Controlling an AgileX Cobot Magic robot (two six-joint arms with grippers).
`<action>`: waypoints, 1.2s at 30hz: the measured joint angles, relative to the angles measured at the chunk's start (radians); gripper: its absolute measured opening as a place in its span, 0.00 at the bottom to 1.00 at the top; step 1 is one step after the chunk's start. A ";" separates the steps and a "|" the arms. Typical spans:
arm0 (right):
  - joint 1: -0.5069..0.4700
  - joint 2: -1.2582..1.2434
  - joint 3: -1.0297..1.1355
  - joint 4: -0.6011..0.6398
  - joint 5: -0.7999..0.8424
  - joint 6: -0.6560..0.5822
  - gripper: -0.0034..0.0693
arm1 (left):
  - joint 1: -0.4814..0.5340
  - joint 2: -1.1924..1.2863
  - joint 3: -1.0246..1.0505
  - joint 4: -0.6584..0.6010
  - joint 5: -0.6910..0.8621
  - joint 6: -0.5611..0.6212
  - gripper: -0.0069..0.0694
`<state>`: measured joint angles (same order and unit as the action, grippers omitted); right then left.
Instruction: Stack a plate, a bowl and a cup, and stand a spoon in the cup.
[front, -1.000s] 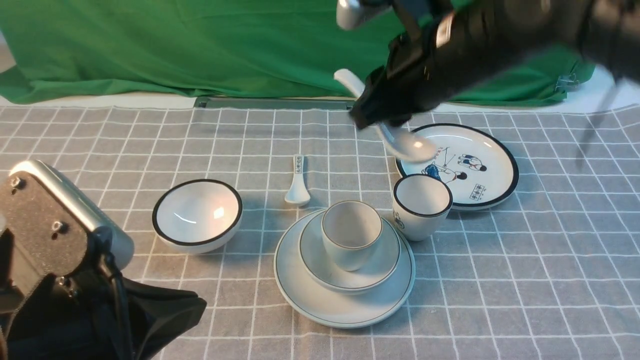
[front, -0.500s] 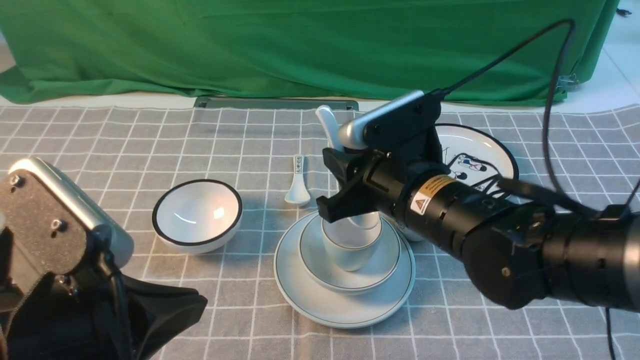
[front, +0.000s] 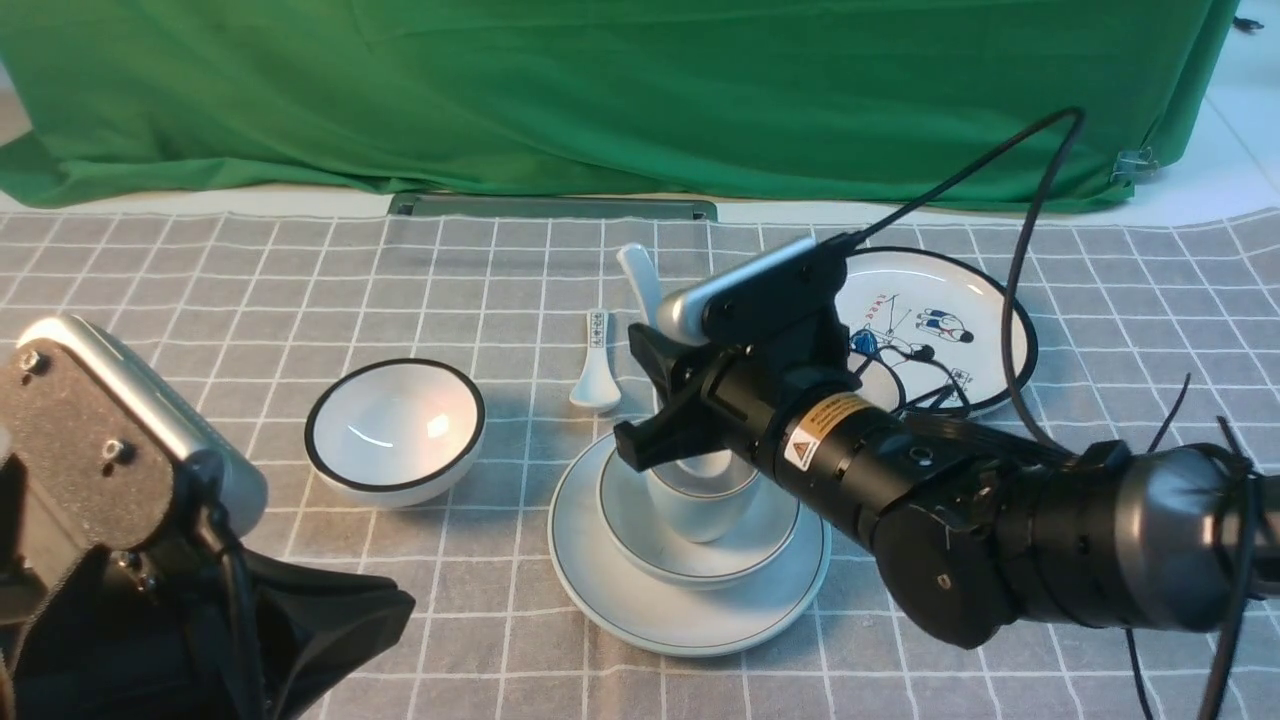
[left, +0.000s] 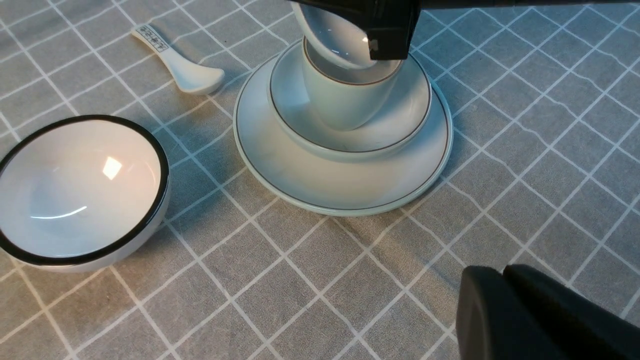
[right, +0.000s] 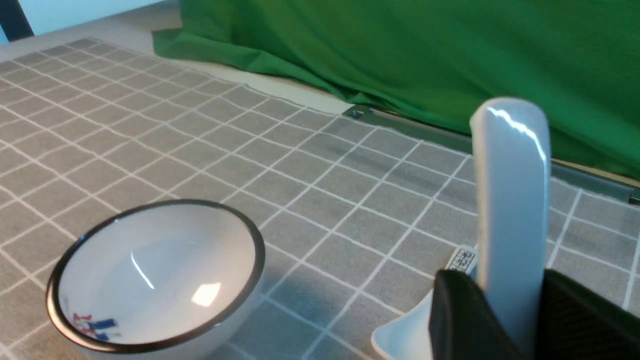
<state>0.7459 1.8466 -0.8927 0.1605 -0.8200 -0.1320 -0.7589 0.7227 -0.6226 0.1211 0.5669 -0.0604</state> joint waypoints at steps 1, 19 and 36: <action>-0.001 0.000 0.000 0.000 -0.001 -0.001 0.31 | 0.000 0.000 0.000 0.000 0.000 0.000 0.10; -0.004 0.002 0.073 0.001 -0.034 -0.013 0.45 | 0.000 0.000 0.000 0.000 -0.013 0.001 0.10; -0.002 -0.512 0.090 0.000 0.630 -0.072 0.30 | 0.000 -0.102 0.062 0.008 -0.179 0.004 0.10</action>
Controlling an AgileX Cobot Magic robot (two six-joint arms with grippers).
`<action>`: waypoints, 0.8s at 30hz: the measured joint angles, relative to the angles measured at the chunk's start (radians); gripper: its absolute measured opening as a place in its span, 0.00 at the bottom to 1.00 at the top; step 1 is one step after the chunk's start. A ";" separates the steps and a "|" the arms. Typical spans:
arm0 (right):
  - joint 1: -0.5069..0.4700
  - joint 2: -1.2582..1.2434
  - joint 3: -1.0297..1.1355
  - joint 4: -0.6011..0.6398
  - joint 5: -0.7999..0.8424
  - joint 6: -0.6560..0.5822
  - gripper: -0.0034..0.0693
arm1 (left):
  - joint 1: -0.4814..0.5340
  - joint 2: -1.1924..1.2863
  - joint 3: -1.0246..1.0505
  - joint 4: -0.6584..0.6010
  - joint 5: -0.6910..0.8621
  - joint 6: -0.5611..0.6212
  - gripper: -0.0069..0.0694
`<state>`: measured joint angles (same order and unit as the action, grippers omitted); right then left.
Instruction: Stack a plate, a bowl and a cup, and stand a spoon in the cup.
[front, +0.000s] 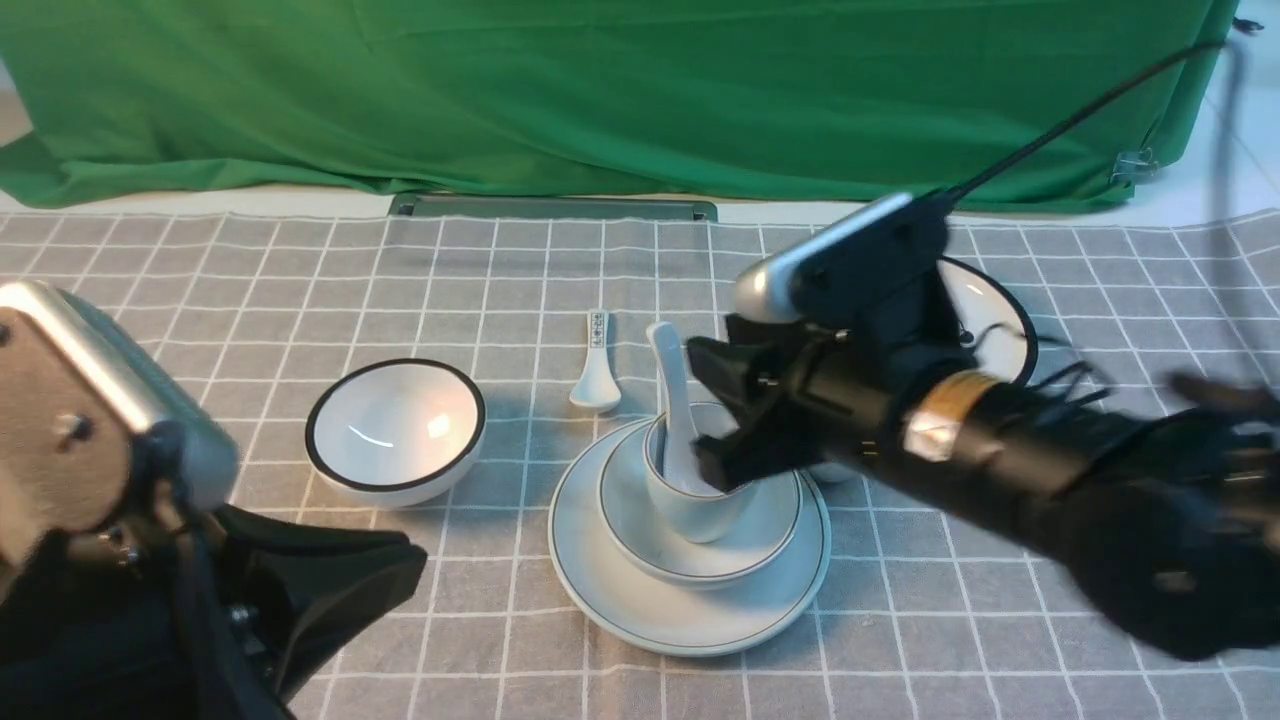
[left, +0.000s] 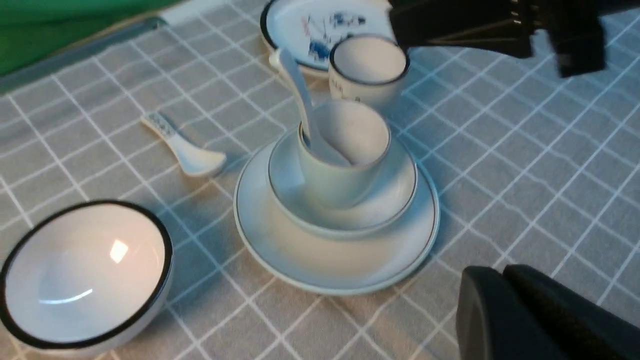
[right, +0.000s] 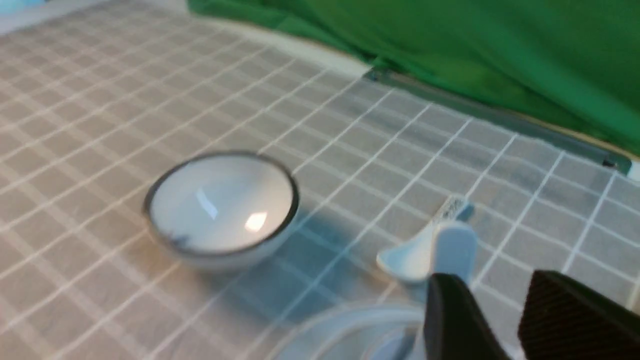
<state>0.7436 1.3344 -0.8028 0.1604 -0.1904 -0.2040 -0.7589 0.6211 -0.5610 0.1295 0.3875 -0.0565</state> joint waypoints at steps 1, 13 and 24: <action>0.000 -0.044 0.001 0.000 0.083 -0.010 0.28 | 0.000 -0.031 0.031 0.000 -0.030 -0.002 0.10; 0.000 -0.468 0.219 -0.003 0.366 0.093 0.08 | 0.000 -0.443 0.395 -0.014 -0.481 -0.029 0.10; 0.000 -0.536 0.287 -0.004 0.362 0.169 0.09 | 0.000 -0.467 0.551 0.000 -0.499 -0.029 0.10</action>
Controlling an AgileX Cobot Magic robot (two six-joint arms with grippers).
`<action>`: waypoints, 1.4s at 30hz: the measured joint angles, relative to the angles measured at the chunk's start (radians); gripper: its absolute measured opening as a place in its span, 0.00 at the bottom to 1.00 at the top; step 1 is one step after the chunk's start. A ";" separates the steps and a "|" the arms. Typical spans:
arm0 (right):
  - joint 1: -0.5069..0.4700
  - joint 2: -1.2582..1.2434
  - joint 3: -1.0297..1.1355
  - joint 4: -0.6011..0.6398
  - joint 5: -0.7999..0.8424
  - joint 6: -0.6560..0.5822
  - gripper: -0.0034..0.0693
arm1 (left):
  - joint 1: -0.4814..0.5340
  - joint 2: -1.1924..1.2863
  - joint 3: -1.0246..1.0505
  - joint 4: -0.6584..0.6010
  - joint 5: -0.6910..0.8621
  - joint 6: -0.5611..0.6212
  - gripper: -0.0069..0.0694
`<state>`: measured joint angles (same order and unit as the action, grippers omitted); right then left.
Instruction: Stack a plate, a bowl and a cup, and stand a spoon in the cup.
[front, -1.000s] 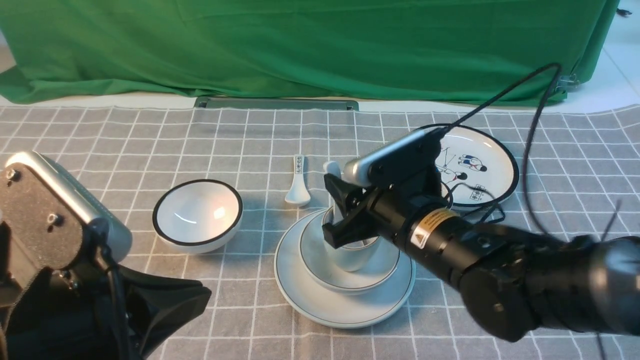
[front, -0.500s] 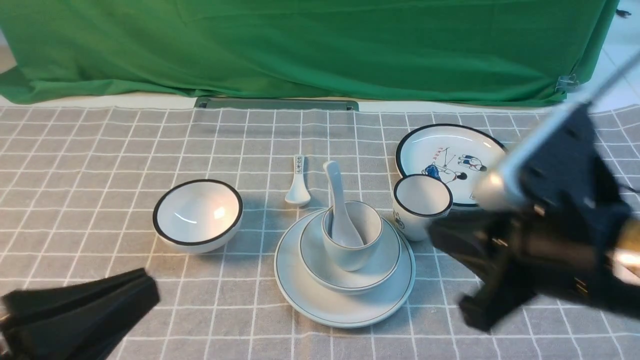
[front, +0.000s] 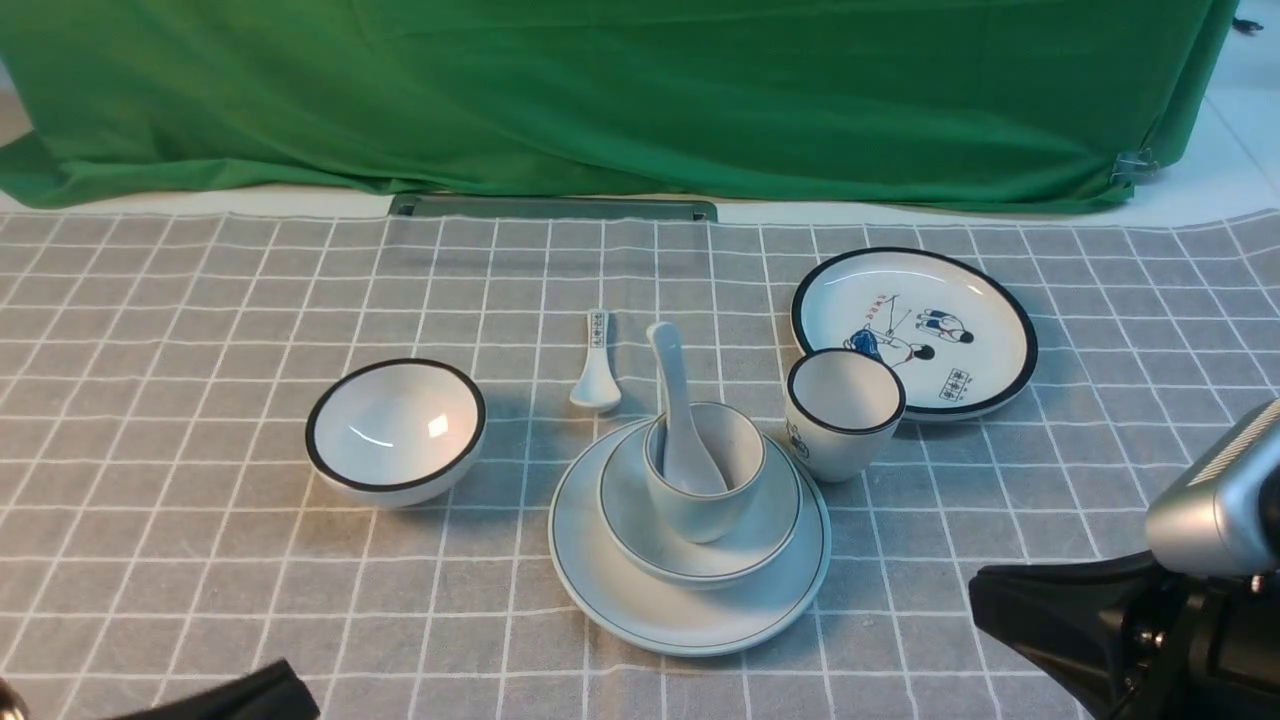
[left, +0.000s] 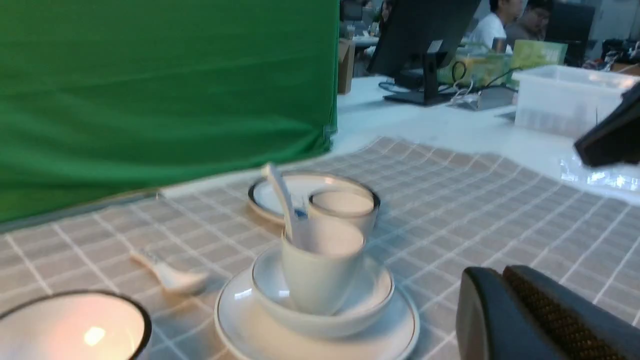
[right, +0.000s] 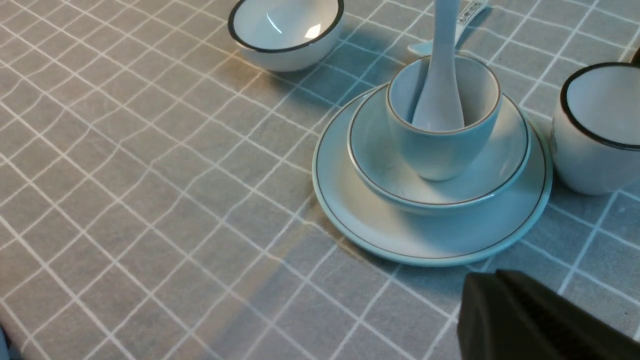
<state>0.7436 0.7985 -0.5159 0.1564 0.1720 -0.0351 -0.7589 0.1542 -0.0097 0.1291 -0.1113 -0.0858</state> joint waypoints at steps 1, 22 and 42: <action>0.000 0.000 0.000 0.000 0.000 0.000 0.09 | 0.000 0.000 0.008 0.000 0.002 0.000 0.10; -0.491 -0.434 0.303 -0.079 -0.020 -0.075 0.07 | 0.000 0.000 0.016 0.003 0.068 -0.003 0.11; -0.737 -0.797 0.522 -0.084 0.077 -0.158 0.07 | 0.000 0.000 0.016 0.003 0.070 -0.003 0.11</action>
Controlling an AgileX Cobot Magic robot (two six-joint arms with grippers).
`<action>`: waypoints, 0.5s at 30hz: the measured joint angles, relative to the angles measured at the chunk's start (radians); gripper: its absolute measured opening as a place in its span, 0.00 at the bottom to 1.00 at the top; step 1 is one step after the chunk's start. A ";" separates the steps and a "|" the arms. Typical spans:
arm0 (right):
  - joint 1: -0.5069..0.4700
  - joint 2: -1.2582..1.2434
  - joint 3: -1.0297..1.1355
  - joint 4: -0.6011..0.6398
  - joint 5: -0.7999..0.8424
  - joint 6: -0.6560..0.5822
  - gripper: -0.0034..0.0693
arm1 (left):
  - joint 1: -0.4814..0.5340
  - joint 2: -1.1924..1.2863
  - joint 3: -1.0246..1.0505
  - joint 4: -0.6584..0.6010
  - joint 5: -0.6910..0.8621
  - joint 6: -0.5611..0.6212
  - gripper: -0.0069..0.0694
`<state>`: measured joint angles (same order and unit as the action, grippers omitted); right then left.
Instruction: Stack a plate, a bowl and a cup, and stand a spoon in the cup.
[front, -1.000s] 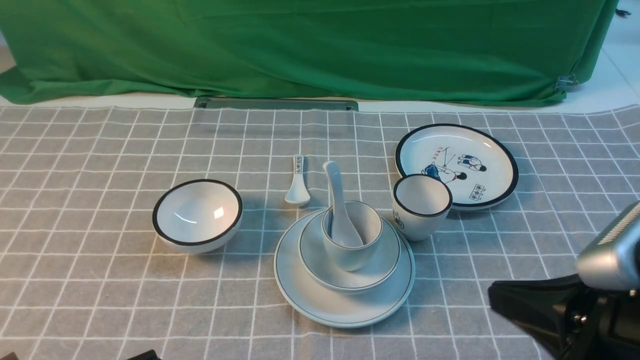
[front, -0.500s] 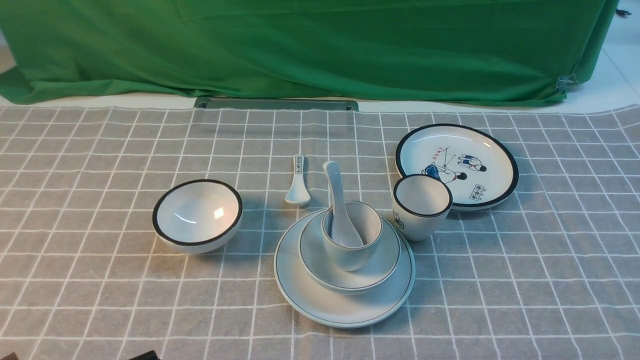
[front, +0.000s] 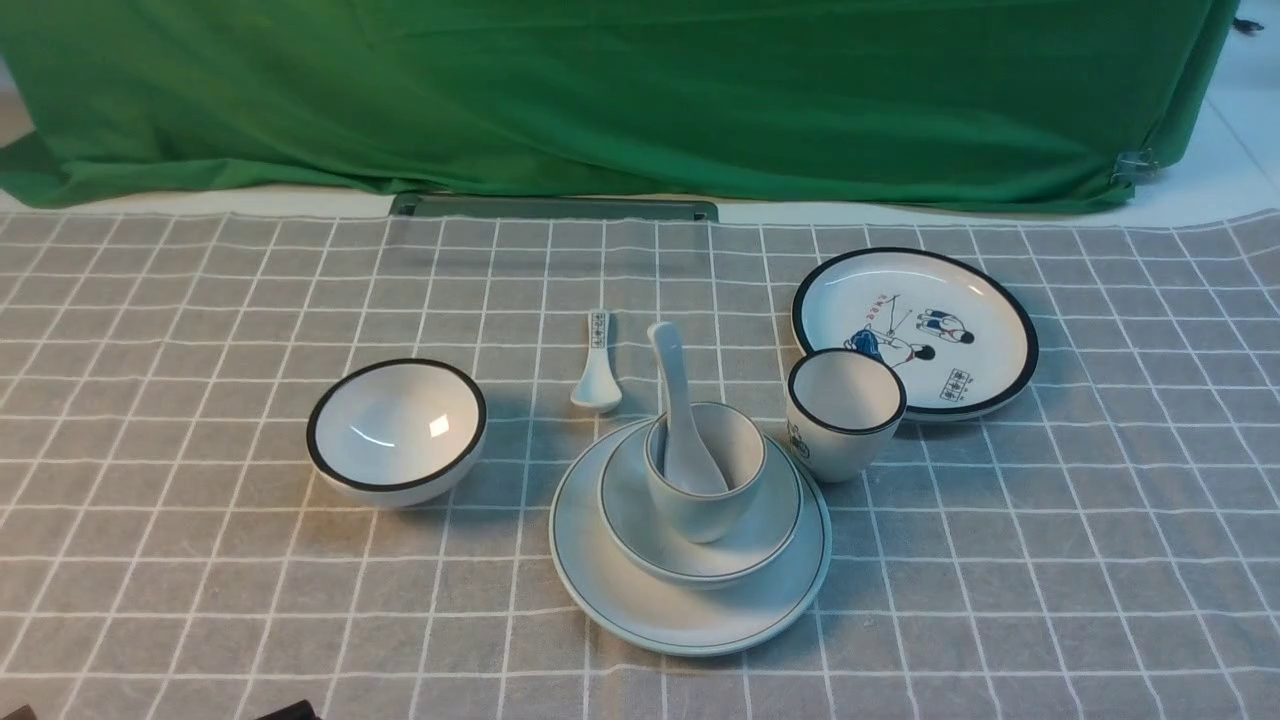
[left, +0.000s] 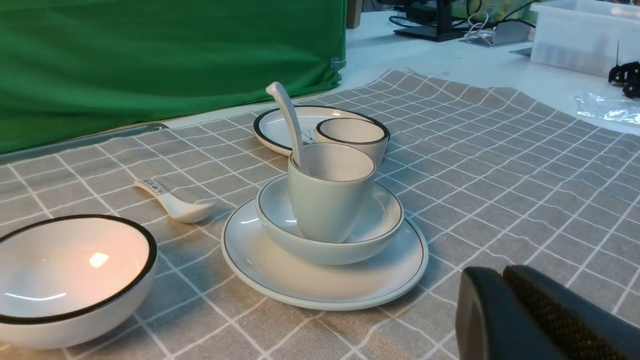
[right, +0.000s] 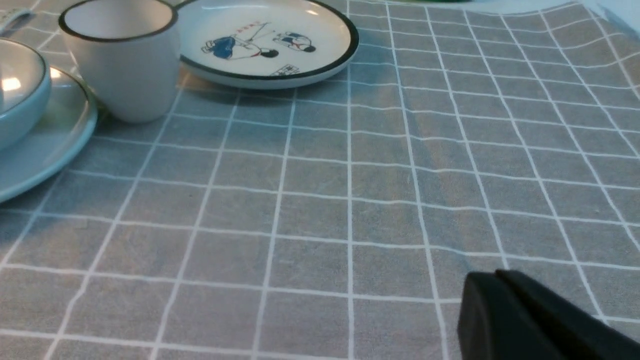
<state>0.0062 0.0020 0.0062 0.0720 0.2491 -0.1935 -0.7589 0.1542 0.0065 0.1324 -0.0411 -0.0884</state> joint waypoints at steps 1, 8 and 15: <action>0.000 0.000 0.000 0.000 0.001 0.000 0.07 | 0.000 0.000 0.000 0.000 0.000 0.001 0.11; 0.000 0.000 0.000 0.000 0.002 0.000 0.08 | 0.000 0.000 0.000 0.000 0.000 0.000 0.11; 0.000 0.000 0.000 0.000 0.002 0.000 0.09 | 0.000 0.000 0.000 0.001 0.000 0.000 0.11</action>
<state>0.0062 0.0020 0.0062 0.0720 0.2511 -0.1935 -0.7589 0.1542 0.0065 0.1336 -0.0411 -0.0883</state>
